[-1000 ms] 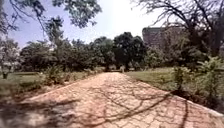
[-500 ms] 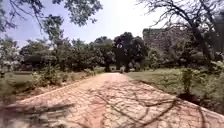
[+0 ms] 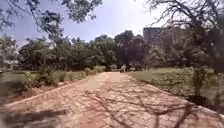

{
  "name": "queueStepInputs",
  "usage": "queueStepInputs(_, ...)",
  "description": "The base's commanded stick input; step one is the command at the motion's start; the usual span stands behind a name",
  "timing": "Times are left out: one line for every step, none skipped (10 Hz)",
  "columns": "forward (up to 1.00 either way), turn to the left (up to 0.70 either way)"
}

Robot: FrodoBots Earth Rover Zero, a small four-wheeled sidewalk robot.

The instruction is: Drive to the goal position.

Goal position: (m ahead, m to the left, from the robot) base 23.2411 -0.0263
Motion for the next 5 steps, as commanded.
queueStepInputs(0.70, 0.00)
queueStepInputs(0.70, 0.00)
queueStepInputs(0.70, 0.00)
queueStepInputs(0.70, 0.00)
queueStepInputs(0.70, 0.00)
